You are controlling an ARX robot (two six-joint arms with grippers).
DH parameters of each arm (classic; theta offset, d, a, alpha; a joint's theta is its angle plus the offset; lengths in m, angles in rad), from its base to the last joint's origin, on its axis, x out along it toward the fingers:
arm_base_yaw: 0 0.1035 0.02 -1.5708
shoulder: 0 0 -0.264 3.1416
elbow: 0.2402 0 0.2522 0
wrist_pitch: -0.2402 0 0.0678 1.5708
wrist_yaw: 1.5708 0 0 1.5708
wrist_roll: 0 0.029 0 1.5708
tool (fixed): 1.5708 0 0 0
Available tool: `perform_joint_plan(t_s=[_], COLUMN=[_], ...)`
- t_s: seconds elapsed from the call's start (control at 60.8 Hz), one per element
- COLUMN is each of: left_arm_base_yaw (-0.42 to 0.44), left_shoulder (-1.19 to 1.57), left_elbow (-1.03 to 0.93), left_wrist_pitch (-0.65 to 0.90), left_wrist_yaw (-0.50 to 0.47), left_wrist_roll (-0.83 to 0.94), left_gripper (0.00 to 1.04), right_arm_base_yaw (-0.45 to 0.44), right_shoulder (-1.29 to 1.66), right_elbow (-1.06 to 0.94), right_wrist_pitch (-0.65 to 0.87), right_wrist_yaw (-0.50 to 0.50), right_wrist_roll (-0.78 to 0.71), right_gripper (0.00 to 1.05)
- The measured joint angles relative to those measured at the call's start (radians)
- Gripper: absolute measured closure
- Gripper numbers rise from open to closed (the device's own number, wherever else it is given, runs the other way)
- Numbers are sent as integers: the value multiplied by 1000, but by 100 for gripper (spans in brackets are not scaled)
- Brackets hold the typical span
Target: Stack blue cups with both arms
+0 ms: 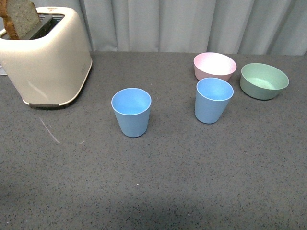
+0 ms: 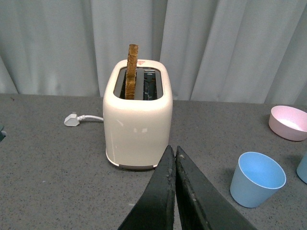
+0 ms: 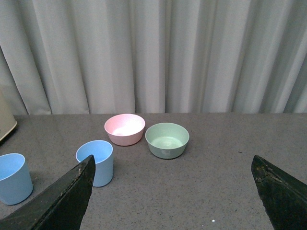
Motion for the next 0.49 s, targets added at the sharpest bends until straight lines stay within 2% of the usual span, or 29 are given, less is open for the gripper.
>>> perform_joint_plan(t_s=[0.494], left_arm_base_yaw=[0], left_shoulder=[-362], left_elbow=[-6], left_wrist_pitch=[-325], left_wrist_yaw=[0], left_wrist_roll=[0], left_gripper=[101], right_arm_base_yaw=[0], right_shoulder=[0], right_elbow=[0], right_wrist_pitch=[0], right_wrist_yaw=[0], right_wrist_roll=[0], right_gripper=[10])
